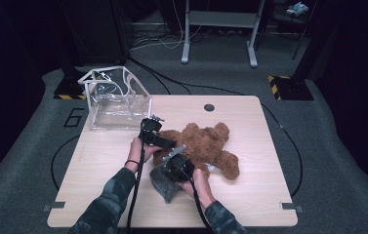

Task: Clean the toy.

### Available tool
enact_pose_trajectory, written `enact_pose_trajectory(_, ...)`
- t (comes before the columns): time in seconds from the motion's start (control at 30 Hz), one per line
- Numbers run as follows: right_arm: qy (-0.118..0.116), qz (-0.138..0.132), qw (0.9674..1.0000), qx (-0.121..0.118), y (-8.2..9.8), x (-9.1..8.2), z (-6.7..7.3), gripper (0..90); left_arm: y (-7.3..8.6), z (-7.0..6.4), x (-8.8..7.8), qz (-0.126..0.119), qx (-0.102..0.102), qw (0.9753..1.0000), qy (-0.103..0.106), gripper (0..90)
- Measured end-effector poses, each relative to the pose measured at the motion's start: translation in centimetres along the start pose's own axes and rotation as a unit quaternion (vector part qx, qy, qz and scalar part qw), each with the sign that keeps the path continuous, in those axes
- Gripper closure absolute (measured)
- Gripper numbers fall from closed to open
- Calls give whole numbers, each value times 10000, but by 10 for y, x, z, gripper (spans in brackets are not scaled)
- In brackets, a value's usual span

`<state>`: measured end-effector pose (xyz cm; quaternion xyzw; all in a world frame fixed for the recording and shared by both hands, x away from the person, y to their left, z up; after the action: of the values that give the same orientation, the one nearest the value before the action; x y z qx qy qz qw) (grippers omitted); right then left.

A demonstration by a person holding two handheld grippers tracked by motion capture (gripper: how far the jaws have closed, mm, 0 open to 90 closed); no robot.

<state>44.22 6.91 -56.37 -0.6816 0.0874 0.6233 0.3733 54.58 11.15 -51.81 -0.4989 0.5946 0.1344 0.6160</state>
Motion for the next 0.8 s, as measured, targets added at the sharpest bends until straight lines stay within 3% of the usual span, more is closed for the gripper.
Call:
enact_pose_trajectory(0.13,-81,-47,10000,-12,6,-13,-2,798,0,0,0,-24,-16,10000,17,187)
enact_pose_trajectory(0.2,-40,-203,9998,9,9,-25,-7,798,0,0,0,-21,-16,10000,27,187)
enact_pose_trajectory(0.3,55,-562,9980,272,11,-46,-17,796,0,0,0,-17,-8,10000,24,187)
enact_pose_trajectory(0.43,125,-687,9965,466,13,-49,-30,792,0,-1,0,-40,-16,10000,26,187)
enact_pose_trajectory(0.57,156,-786,9956,495,20,-57,-35,791,1,-1,-1,-111,50,9999,28,185)
enact_pose_trajectory(0.6,154,-809,9949,576,23,-62,-36,791,1,-3,-2,-135,-2,9999,64,184)
enact_pose_trajectory(0.67,217,-889,9938,636,29,-72,-42,792,0,-4,-5,-208,100,9997,15,178)
enact_pose_trajectory(0.8,424,-1054,9889,954,49,-99,-66,792,-2,-7,-10,-323,166,9993,-66,161)
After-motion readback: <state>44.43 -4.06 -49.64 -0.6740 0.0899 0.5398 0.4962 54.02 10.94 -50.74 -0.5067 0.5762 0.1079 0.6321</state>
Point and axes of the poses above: each handheld gripper's, and its own axes: x roughly forward along the jaws, y roughly out of its underside, z roughly to its left, the point moved 10 cm from there along x, roughly forward along the jaws, and after that the axes turned 12 degrees about z, right-handed, at the moved point
